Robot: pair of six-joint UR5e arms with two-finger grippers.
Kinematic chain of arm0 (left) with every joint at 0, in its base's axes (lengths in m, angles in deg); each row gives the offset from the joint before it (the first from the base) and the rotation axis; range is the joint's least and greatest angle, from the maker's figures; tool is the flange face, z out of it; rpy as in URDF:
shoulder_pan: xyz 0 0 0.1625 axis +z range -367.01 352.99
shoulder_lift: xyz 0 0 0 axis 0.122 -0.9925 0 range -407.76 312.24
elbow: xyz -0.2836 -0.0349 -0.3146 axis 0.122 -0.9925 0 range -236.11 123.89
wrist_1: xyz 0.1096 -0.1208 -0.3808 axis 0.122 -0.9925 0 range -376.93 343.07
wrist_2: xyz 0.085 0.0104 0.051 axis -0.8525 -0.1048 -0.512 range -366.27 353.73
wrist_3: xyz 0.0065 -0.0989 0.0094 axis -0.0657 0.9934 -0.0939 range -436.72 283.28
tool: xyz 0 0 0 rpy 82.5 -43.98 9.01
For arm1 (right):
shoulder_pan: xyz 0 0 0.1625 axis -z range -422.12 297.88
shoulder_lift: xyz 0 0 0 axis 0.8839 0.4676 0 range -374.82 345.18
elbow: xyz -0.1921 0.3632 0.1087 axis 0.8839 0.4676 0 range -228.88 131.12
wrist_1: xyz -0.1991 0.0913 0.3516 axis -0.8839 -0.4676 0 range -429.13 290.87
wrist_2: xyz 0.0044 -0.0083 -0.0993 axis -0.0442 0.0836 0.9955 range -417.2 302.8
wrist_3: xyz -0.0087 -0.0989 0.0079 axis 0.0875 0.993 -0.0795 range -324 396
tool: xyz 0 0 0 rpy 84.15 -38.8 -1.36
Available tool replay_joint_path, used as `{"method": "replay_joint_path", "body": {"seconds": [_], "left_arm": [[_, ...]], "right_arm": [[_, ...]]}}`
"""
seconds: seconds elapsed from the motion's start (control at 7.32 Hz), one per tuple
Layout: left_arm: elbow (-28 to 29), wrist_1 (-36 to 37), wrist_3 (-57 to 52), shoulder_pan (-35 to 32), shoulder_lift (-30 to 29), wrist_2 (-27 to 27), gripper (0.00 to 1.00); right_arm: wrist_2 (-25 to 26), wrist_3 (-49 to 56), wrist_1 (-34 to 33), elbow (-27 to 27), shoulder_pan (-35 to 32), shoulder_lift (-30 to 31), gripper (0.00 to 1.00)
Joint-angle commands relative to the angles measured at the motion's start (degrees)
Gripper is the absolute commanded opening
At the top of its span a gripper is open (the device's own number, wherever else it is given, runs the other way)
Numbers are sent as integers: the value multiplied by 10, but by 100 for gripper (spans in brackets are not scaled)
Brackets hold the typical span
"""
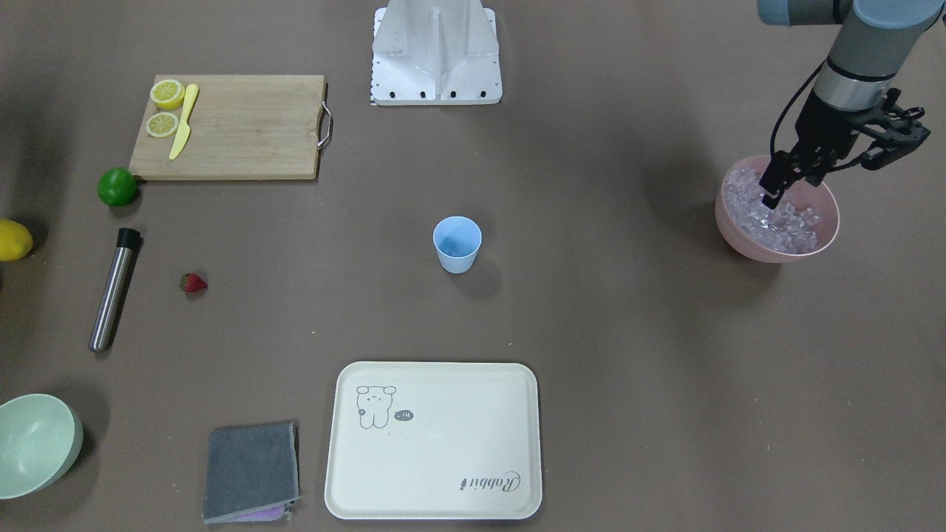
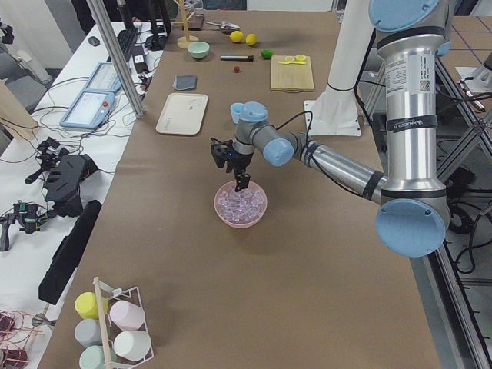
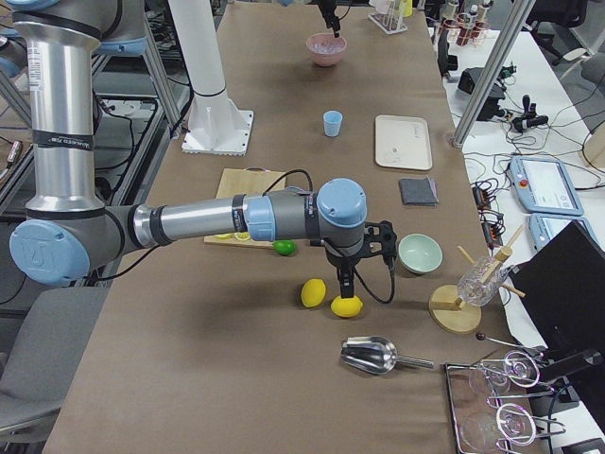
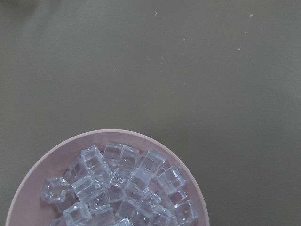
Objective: Mash ice and strawberries in cup
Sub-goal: 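Lower the left gripper into the ice and grasp another cube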
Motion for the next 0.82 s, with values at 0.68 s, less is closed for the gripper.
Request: {"method": "replay_joint_path", "body": {"seconds": [0.68], "left_arm": [[15, -52, 89, 88, 24, -51, 97]], "right_arm": [[2, -4, 1, 4, 26, -2, 100]]}}
